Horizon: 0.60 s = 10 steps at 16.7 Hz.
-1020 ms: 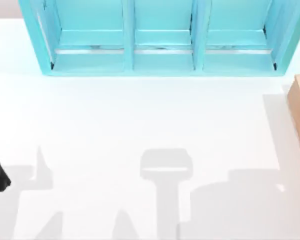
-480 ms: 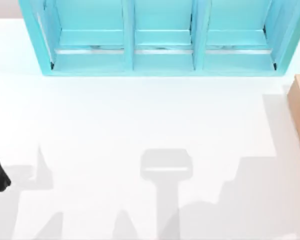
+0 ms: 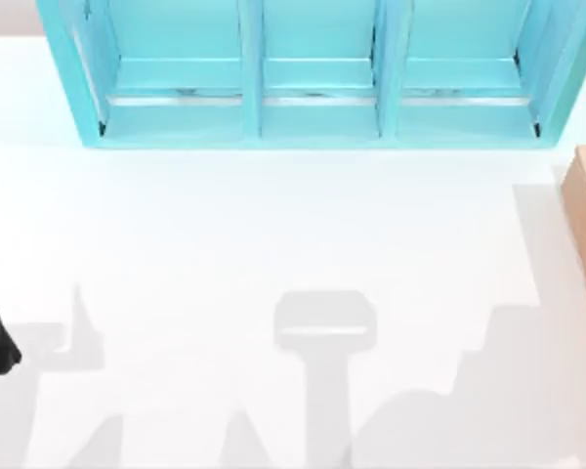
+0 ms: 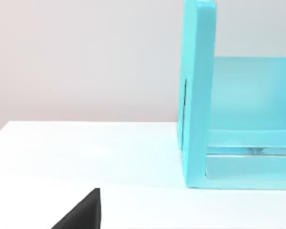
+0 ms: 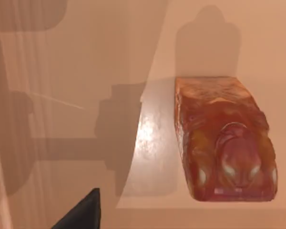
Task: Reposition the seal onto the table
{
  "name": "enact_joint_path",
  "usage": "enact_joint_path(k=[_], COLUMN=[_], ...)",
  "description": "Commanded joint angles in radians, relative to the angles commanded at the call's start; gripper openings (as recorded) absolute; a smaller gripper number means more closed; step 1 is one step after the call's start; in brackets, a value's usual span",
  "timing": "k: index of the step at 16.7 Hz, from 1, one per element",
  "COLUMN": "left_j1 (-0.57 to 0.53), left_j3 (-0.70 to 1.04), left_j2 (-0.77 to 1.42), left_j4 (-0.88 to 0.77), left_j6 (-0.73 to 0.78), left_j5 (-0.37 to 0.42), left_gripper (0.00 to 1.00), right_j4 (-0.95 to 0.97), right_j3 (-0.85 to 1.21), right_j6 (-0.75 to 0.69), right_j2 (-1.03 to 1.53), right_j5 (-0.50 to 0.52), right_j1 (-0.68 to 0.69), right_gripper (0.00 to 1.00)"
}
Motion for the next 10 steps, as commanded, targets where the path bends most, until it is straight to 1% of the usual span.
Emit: enact_joint_path(k=[7, 10], left_j1=[0.000, 0.000], left_j3=[0.000, 0.000], left_j2=[0.000, 0.000], left_j4=[0.000, 0.000], left_j6=[0.000, 0.000], left_j5=[0.000, 0.000], left_gripper=[1.00, 1.00], right_j4=[0.273, 0.323], right_j3=[-0.175, -0.204], right_j6=[0.001, 0.002], right_j2=[0.094, 0.116], right_j5=[0.000, 0.000], right_j1=[0.000, 0.001], right_gripper=[1.00, 1.00])
